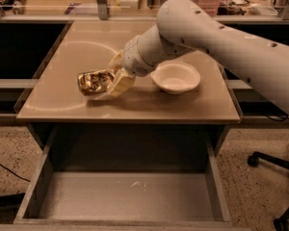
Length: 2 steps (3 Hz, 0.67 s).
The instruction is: Pick orange can from top drawer and place on counter
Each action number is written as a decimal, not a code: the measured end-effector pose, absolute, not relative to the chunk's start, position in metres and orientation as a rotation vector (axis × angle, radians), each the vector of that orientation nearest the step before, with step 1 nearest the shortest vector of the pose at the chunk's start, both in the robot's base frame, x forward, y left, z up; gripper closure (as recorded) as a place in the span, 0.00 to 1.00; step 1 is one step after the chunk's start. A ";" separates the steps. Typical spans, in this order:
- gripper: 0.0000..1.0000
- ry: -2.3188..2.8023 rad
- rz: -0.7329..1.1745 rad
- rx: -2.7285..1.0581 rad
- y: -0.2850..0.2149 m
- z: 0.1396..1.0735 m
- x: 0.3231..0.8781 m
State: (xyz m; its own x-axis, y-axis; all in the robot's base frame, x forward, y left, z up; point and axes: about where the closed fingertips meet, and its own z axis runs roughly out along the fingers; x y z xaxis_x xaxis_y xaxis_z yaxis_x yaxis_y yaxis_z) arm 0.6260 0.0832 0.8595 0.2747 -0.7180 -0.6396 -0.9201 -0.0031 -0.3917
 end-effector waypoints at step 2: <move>0.82 1.539 0.384 -1.743 0.083 0.833 0.634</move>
Offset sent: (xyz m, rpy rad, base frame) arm 0.0075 -0.0008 -0.0226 0.0172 0.0465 -0.0165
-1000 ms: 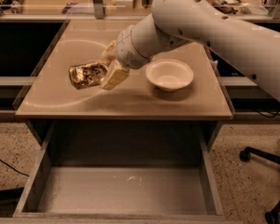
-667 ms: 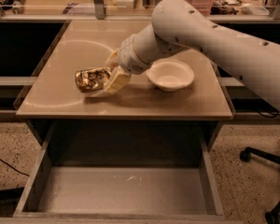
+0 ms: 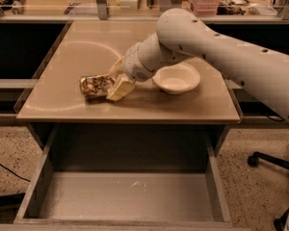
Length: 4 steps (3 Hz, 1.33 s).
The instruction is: Pick orange can from top drawer and place on counter
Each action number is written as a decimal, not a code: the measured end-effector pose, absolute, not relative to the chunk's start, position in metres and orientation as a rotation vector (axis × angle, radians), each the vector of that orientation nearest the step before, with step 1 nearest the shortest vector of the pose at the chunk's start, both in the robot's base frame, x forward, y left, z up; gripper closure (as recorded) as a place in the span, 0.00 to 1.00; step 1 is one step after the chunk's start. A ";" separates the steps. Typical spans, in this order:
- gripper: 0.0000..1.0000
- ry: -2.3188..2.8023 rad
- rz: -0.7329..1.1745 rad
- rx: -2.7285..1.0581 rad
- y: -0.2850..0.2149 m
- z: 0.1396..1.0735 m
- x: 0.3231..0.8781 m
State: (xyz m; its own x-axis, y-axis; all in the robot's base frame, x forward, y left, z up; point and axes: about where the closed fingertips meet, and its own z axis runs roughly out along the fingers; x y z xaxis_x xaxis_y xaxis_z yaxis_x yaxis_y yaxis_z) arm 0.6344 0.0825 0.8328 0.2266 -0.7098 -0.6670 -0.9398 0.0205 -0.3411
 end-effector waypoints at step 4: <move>0.00 1.539 0.384 -1.744 0.083 0.833 0.634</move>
Offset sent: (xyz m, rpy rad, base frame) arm 0.0000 0.0000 0.0000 0.0000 0.0000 0.0001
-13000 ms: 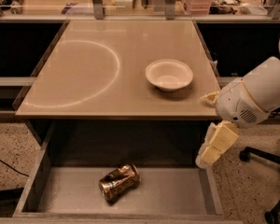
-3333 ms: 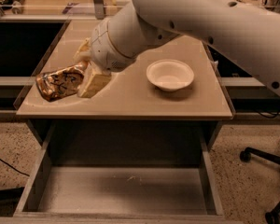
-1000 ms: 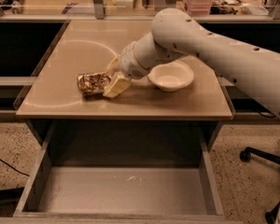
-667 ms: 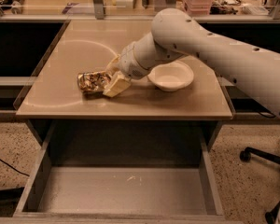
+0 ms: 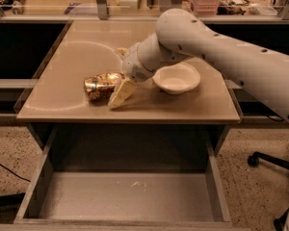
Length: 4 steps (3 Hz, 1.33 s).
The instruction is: Pick orange can from top drawer and place on counter
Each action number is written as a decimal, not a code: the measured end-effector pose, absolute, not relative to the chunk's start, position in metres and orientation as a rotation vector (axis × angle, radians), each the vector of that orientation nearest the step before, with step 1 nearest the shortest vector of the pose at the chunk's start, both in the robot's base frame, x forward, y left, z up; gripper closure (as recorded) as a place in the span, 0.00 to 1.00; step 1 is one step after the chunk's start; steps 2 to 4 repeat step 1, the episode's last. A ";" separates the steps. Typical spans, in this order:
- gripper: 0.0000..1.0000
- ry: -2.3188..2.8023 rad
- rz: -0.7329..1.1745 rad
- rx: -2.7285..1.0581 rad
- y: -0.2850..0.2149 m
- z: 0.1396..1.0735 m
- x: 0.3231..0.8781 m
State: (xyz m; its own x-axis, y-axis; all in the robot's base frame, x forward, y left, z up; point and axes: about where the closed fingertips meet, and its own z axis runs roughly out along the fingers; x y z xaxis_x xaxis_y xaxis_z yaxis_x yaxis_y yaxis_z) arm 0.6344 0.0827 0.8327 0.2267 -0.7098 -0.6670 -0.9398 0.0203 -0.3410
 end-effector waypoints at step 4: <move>0.00 1.539 0.384 -1.744 0.083 0.833 0.634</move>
Offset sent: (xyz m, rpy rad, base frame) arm 0.0000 0.0000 0.0000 0.0000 0.0000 0.0000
